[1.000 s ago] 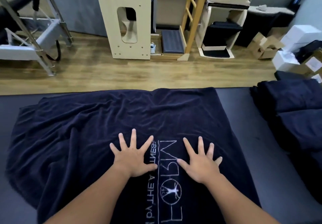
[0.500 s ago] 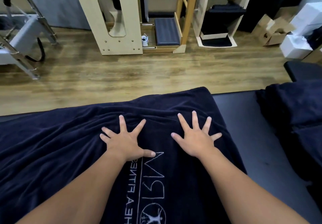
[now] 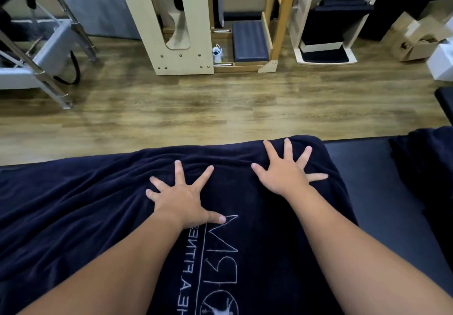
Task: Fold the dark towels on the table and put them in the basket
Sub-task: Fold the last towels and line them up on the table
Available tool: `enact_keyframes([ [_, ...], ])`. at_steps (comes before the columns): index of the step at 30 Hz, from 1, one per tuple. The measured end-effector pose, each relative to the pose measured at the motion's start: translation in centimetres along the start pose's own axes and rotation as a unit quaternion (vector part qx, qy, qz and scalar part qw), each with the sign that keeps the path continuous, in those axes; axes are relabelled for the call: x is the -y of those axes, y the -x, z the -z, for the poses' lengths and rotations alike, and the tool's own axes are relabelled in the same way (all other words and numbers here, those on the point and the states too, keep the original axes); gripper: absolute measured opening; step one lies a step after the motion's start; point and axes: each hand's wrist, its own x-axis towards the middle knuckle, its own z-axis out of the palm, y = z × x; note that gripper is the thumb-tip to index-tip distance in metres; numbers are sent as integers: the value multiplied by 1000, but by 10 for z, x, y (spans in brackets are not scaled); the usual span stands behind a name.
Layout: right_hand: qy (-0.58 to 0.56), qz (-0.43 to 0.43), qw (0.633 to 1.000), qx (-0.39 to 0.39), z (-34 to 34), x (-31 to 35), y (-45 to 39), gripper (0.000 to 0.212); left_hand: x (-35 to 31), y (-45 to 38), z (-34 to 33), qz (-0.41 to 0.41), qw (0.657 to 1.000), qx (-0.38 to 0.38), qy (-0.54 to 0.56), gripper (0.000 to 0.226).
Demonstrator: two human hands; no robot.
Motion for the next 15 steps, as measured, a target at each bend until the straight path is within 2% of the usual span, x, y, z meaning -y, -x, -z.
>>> enact_keyframes([
  [3,2,-31,998,-48,-7,9,10,76,3,-2,-1,-12,1000,-7,-10,128],
  [5,6,-25,996,-84,-19,29,28,67,7,0,-2,-24,1000,-10,-12,128],
  [7,30,27,994,-103,-42,57,58,60,15,4,-2,-51,998,-19,-12,125],
  [9,53,86,991,-89,-70,85,94,62,34,11,-4,-89,996,-29,14,116],
  [11,80,138,985,-63,-92,110,129,69,68,23,-10,-126,983,-48,127,105],
  [12,97,164,980,-57,-101,123,144,74,88,29,-15,-135,960,-55,241,96],
  [13,114,188,974,-58,-107,134,157,78,105,38,-18,-132,918,-60,369,82],
  [14,128,214,966,-61,-111,142,167,83,117,44,-23,-121,875,-72,463,66],
  [15,143,251,956,-54,-118,162,184,86,143,59,-31,-94,849,-110,509,51],
])
